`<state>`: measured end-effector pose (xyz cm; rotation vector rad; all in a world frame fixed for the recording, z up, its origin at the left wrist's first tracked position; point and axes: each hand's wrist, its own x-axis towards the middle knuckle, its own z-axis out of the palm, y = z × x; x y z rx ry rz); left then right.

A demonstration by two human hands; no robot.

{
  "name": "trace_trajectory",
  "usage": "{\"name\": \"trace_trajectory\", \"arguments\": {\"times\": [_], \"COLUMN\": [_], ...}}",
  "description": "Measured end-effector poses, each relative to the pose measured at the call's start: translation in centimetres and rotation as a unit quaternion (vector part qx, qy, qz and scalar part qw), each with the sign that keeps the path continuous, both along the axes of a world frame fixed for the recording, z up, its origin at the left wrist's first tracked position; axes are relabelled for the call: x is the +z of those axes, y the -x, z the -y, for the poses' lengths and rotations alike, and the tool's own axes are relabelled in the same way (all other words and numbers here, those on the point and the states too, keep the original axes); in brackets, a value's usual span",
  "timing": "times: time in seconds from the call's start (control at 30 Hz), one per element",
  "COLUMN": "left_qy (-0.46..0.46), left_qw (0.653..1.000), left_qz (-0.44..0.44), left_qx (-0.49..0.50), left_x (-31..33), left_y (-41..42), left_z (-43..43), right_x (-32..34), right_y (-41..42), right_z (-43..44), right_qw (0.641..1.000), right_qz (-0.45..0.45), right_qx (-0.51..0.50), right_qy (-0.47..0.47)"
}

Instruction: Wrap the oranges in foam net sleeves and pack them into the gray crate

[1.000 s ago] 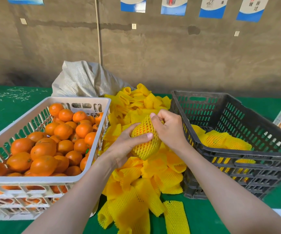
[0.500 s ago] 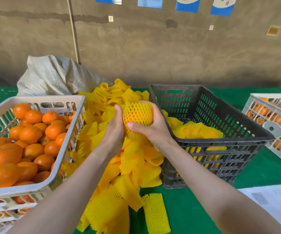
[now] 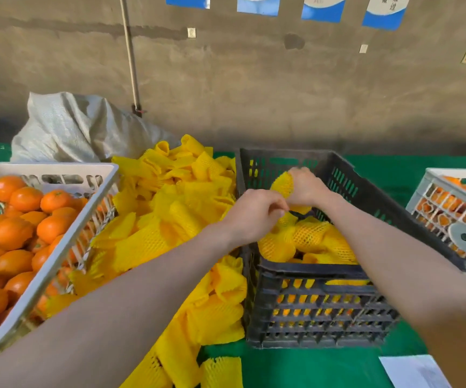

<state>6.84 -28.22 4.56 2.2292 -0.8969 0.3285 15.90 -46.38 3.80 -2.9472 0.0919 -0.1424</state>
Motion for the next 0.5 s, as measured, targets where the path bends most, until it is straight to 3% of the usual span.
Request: {"name": "trace_trajectory", "arguments": {"times": [0.07, 0.13, 0.33, 0.5], "left_qy": [-0.055, -0.093, -0.089, -0.058], "left_qw": [0.998, 0.995, 0.993, 0.995], "left_qz": [-0.008, -0.033, -0.038, -0.042], "left_qx": [0.006, 0.028, 0.062, 0.063], "left_x": [-0.5, -1.6, -3.1, -3.3], "left_y": [-1.0, -1.6, -2.3, -2.2], "left_z": [1.3, 1.9, 2.1, 2.0], "right_x": [-1.5, -2.7, -6.4, -7.5], "right_y": [-2.0, -3.4, -6.1, -6.2], "right_z": [1.3, 2.2, 3.7, 3.7], "right_qw": [0.99, 0.977, 0.954, 0.949], "right_qz": [-0.065, -0.114, -0.18, -0.223], "right_qx": [0.039, 0.056, 0.058, 0.063], "right_qy": [0.121, 0.172, 0.233, 0.215]}}
